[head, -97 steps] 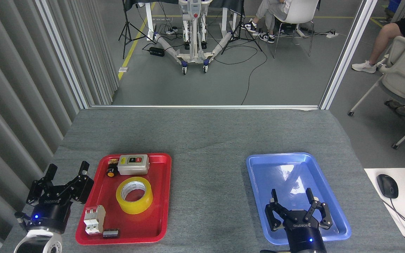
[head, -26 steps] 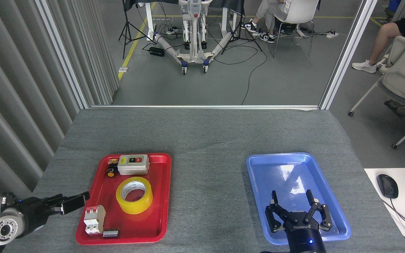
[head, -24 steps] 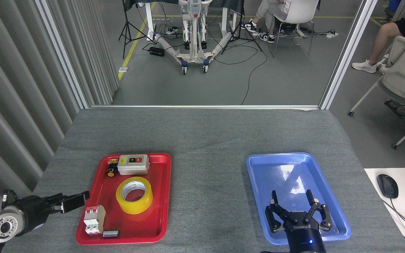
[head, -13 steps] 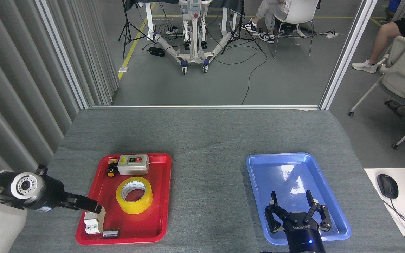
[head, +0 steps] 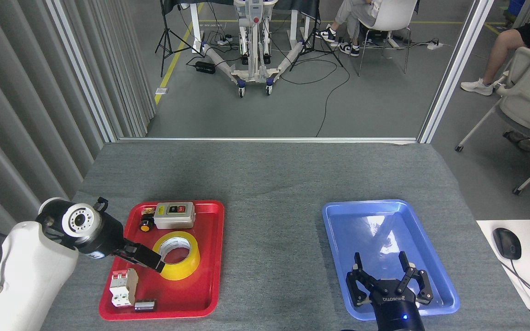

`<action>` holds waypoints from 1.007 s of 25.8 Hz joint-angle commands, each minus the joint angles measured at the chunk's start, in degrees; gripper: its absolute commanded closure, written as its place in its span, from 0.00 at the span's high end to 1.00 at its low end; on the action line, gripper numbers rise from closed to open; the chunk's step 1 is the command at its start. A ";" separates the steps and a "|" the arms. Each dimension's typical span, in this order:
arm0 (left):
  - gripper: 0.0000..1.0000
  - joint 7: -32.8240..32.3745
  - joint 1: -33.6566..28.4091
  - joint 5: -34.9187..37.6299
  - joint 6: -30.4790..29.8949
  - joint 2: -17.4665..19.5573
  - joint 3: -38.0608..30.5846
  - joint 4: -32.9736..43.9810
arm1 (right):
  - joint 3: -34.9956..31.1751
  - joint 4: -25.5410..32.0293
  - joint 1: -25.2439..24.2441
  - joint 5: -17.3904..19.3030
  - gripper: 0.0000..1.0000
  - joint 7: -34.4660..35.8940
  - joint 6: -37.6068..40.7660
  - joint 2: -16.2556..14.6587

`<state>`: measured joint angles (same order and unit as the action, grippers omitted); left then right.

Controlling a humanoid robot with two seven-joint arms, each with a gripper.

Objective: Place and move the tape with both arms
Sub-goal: 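Move the left hand over the yellow tape roll in the red tray, then grasp the yellow tape roll with the left hand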

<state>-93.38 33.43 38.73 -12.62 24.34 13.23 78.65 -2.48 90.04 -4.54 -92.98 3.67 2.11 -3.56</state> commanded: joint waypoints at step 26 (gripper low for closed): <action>1.00 16.30 3.92 19.37 27.57 -13.45 3.56 -15.72 | 0.10 -2.33 1.55 0.17 1.00 0.02 0.09 0.31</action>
<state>-77.87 37.25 57.69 15.50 11.03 16.78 65.08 -2.47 87.74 -3.20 -92.81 3.71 2.23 -3.43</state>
